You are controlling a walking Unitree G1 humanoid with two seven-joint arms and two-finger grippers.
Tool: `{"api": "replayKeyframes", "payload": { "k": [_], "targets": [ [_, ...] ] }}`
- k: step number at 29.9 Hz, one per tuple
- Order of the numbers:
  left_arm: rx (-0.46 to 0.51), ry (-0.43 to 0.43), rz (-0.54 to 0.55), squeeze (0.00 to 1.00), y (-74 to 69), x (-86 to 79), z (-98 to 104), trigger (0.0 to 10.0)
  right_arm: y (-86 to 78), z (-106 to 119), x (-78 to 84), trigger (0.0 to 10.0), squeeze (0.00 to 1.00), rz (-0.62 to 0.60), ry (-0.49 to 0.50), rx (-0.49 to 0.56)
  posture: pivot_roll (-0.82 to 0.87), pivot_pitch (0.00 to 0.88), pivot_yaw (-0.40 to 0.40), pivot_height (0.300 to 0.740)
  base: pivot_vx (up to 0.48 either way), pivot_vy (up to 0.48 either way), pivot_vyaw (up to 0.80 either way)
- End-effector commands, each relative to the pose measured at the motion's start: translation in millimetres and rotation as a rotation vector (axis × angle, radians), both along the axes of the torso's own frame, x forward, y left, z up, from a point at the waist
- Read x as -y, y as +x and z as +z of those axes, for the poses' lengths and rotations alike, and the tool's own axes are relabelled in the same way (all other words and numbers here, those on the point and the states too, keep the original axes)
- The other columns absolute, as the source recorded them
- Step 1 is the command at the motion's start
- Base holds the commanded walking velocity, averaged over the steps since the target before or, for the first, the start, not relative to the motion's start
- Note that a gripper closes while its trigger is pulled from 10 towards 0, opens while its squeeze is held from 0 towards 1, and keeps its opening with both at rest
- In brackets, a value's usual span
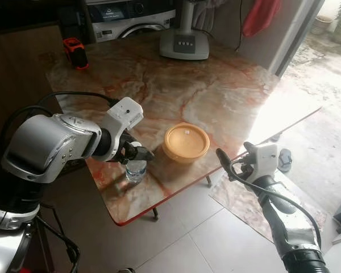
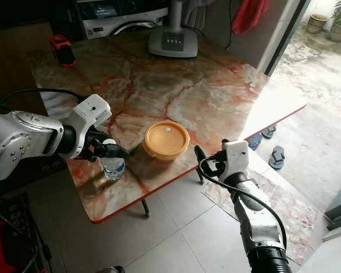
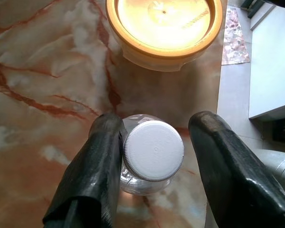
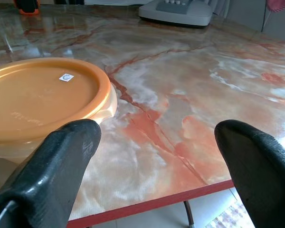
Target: Restocking fridge
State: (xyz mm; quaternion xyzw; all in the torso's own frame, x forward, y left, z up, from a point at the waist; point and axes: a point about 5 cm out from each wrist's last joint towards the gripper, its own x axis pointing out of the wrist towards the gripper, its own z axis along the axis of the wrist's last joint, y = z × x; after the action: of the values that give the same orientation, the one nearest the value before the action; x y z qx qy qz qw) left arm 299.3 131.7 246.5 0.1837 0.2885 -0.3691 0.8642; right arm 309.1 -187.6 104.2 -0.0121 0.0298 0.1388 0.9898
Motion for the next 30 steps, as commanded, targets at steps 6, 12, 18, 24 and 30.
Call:
{"api": "replayKeyframes", "payload": {
  "k": [6, 12, 18, 24, 30],
  "targets": [
    [0.005, 0.048, 0.007, 0.00, -0.6, -3.0, -4, 0.0, -0.8, -2, 2.2, 10.0, 0.00, -0.009, 0.007, -0.009, 0.13, 0.109, -0.078, 0.740, 0.000, 0.000, 0.00],
    [0.014, 0.073, 0.008, 0.00, -0.7, -4.9, -5, 0.0, -0.5, -2, 1.1, 10.0, 0.00, -0.004, 0.008, -0.011, 0.13, 0.111, -0.082, 0.740, 0.000, 0.000, 0.00],
    [0.019, 0.085, 0.010, 0.00, -1.0, -6.8, -7, 0.0, 0.1, -1, 1.9, 10.0, 0.00, -0.004, 0.006, -0.013, 0.13, 0.113, -0.083, 0.740, 0.000, 0.000, 0.00],
    [0.036, 0.099, 0.029, 0.00, -0.1, -9.6, -7, 0.0, 0.7, -2, 0.5, 10.0, 0.00, 0.000, 0.007, -0.015, 0.13, 0.115, -0.085, 0.740, 0.000, 0.000, 0.00],
    [0.174, 0.056, 0.143, 0.00, 8.8, -16.4, 7, 0.0, 0.3, -2, 0.3, 10.0, 0.00, 0.001, 0.006, -0.015, 0.13, 0.116, -0.084, 0.740, 0.000, 0.000, 0.00]
  ]
}}
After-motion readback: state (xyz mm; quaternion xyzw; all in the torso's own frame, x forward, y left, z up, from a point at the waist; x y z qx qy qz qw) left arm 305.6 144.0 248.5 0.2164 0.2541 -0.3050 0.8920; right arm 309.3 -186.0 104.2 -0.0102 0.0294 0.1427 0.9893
